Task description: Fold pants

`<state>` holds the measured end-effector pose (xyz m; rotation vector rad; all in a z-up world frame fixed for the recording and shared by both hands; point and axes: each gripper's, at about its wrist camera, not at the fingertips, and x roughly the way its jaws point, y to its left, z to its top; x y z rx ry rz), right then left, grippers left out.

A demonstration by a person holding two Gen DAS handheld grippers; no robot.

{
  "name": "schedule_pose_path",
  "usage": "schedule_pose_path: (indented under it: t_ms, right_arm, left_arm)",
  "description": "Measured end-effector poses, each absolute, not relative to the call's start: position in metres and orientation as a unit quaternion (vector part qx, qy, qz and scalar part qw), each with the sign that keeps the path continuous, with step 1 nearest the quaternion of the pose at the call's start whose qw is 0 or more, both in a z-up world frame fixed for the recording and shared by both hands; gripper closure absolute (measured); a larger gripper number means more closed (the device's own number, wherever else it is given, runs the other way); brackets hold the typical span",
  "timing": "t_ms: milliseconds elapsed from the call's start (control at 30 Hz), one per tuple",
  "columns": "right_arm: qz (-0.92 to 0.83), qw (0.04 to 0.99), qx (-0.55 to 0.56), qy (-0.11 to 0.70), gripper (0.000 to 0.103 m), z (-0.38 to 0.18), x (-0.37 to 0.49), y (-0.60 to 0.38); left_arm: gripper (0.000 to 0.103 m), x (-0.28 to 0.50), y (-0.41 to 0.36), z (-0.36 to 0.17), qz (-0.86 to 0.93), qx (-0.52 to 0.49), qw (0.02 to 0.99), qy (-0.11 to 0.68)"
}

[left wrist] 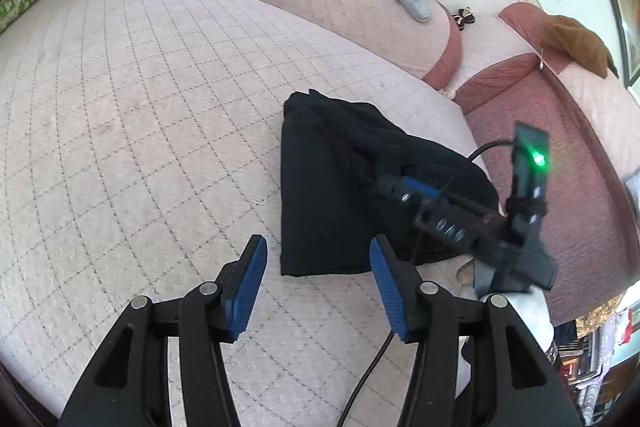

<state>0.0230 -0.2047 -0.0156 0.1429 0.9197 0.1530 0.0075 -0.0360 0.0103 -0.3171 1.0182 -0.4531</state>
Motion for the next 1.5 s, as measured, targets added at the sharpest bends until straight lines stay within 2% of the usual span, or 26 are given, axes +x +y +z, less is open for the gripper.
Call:
schedule_pose_path:
  t_ms: [33, 67, 133, 300, 400, 500, 600, 633, 667, 700, 733, 800, 833, 1000, 1100, 1200, 1233, 1267, 1500]
  right_arm:
    - [0.076, 0.888, 0.067, 0.449, 0.073, -0.02, 0.025, -0.201]
    - [0.084, 0.884, 0.078, 0.453, 0.095, -0.023, 0.025, -0.204]
    - [0.089, 0.883, 0.118, 0.446, 0.096, -0.016, 0.024, -0.215]
    - [0.019, 0.887, 0.121, 0.446, 0.095, -0.014, 0.021, -0.248]
    - [0.008, 0.875, 0.137, 0.465, 0.091, -0.029, 0.023, -0.26]
    - [0.022, 0.875, 0.174, 0.451, 0.081, -0.019, 0.021, -0.272]
    - [0.03, 0.901, 0.173, 0.397, 0.06, 0.011, 0.015, -0.269]
    - [0.049, 0.907, 0.167, 0.383, 0.05, 0.025, 0.018, -0.261]
    - [0.065, 0.91, 0.161, 0.377, 0.039, 0.033, 0.024, -0.254]
    - [0.084, 0.91, 0.152, 0.377, 0.035, 0.04, 0.031, -0.245]
    - [0.104, 0.906, 0.145, 0.384, 0.031, 0.042, 0.038, -0.237]
    - [0.153, 0.879, 0.142, 0.43, 0.031, 0.036, 0.074, -0.216]
    - [0.169, 0.865, 0.143, 0.45, 0.031, 0.03, 0.089, -0.208]
    - [0.147, 0.836, 0.096, 0.52, 0.031, -0.006, 0.155, -0.173]
    - [0.114, 0.811, 0.021, 0.573, 0.031, -0.032, 0.172, -0.149]
    - [0.087, 0.812, -0.069, 0.573, 0.056, -0.041, 0.169, -0.127]
    - [0.091, 0.814, -0.057, 0.571, 0.079, -0.038, 0.168, -0.13]
    - [0.095, 0.812, -0.022, 0.576, 0.09, -0.034, 0.169, -0.138]
    - [0.116, 0.826, 0.037, 0.55, 0.092, -0.003, 0.154, -0.131]
  left_arm:
    - [0.049, 0.008, -0.035, 0.01, -0.211, -0.148, 0.838, 0.482]
    - [0.047, 0.011, -0.037, 0.01, -0.208, -0.146, 0.839, 0.482]
    - [0.042, 0.019, -0.042, 0.007, -0.203, -0.141, 0.84, 0.482]
    - [0.042, 0.041, -0.065, -0.006, -0.199, -0.12, 0.838, 0.493]
    - [0.042, 0.05, -0.079, -0.016, -0.21, -0.12, 0.829, 0.504]
    - [0.042, 0.056, -0.088, -0.027, -0.22, -0.121, 0.82, 0.514]
    - [0.042, 0.062, -0.096, -0.04, -0.233, -0.145, 0.802, 0.53]
    - [0.043, 0.062, -0.098, -0.042, -0.232, -0.144, 0.804, 0.528]
    - [0.058, 0.06, -0.099, -0.043, -0.231, -0.14, 0.808, 0.523]
    - [0.074, 0.059, -0.1, -0.044, -0.226, -0.134, 0.812, 0.522]
    - [0.078, 0.059, -0.098, -0.045, -0.22, -0.136, 0.812, 0.523]
    - [0.088, 0.06, -0.089, -0.047, -0.219, -0.163, 0.806, 0.525]
    - [0.089, 0.06, -0.083, -0.049, -0.218, -0.178, 0.802, 0.527]
    - [0.089, 0.058, -0.076, -0.053, -0.223, -0.201, 0.796, 0.526]
    - [0.09, 0.057, -0.079, -0.053, -0.218, -0.191, 0.8, 0.526]
    - [0.096, 0.057, -0.081, -0.05, -0.213, -0.179, 0.801, 0.53]
    - [0.096, 0.057, -0.081, -0.047, -0.212, -0.176, 0.803, 0.529]
    - [0.096, 0.057, -0.08, -0.044, -0.212, -0.176, 0.803, 0.528]
    - [0.097, 0.042, -0.043, -0.019, -0.225, -0.194, 0.806, 0.512]
